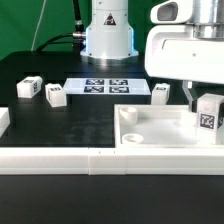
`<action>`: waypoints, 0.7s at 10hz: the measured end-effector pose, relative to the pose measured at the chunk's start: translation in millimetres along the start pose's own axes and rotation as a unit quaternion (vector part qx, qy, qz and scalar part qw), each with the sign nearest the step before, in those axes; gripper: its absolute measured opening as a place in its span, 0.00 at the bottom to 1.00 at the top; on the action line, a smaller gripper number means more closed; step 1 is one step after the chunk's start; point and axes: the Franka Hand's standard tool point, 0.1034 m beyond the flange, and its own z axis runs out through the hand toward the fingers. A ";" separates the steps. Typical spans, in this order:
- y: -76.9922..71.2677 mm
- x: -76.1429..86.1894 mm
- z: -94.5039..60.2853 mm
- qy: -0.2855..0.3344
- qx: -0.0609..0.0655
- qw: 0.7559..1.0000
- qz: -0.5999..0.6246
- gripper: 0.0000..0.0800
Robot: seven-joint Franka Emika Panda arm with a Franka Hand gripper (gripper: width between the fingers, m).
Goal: Assemble one leg
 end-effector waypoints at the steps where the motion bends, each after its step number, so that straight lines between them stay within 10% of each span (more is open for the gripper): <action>1: 0.0 -0.7 -0.1 0.000 -0.001 0.999 0.033 0.36; 7: 0.2 -3.8 0.0 -0.022 -0.002 0.924 0.382 0.36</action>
Offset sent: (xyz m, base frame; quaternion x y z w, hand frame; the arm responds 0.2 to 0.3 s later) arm -0.0024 0.0000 0.0037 -0.0089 -0.0016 0.2918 0.9564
